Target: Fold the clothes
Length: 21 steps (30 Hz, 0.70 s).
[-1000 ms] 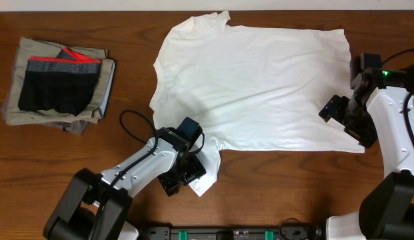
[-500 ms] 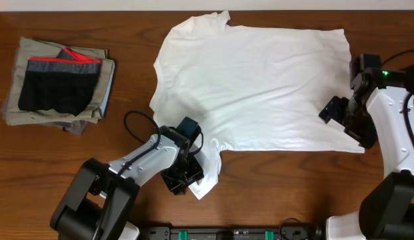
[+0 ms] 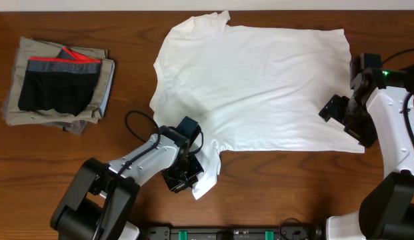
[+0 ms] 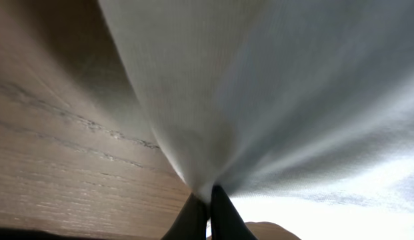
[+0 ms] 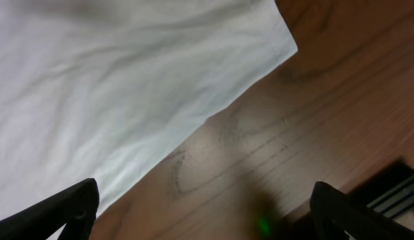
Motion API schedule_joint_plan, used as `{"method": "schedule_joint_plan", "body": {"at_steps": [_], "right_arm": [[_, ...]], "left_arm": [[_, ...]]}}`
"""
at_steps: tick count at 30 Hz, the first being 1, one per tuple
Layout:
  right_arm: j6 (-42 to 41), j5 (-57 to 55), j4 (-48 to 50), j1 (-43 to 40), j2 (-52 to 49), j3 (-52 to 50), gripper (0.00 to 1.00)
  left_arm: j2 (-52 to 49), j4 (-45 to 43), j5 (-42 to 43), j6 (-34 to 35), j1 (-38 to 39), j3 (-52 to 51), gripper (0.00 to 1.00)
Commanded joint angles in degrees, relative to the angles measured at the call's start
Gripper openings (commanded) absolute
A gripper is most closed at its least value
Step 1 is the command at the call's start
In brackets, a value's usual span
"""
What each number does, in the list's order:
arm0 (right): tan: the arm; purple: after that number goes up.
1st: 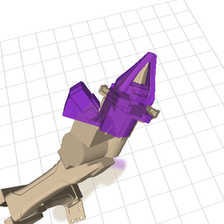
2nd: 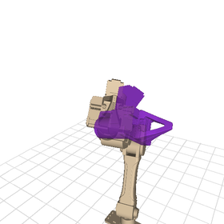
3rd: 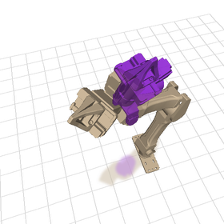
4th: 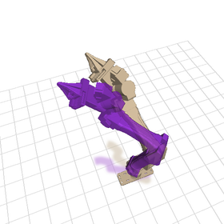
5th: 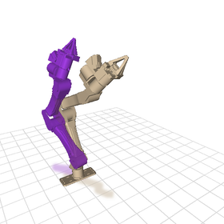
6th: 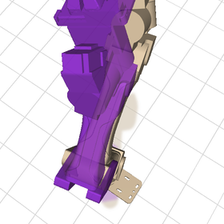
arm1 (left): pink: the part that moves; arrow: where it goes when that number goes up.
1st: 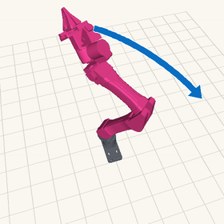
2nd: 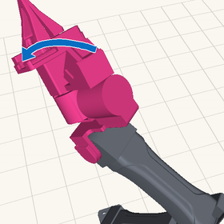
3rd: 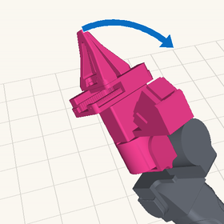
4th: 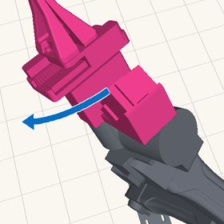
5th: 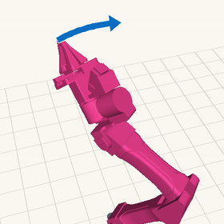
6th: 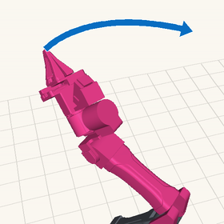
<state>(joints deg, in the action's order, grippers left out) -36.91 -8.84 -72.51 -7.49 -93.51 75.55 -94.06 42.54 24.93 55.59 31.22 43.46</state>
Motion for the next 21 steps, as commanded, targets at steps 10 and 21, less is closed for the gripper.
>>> {"method": "schedule_joint_plan", "body": {"at_steps": [10, 21], "right_arm": [[-8.9, -4.5, 0.3, -7.6, 0.7, -3.2, 0.99], [-5.3, 2.2, 18.2, -20.7, 0.7, -17.1, 0.95]], "left_arm": [[1.6, 0.2, -4.7, -1.0, -0.4, -0.8, 0.06], [1.6, 0.2, -4.9, -1.1, -0.4, -0.8, 0.06]]}}
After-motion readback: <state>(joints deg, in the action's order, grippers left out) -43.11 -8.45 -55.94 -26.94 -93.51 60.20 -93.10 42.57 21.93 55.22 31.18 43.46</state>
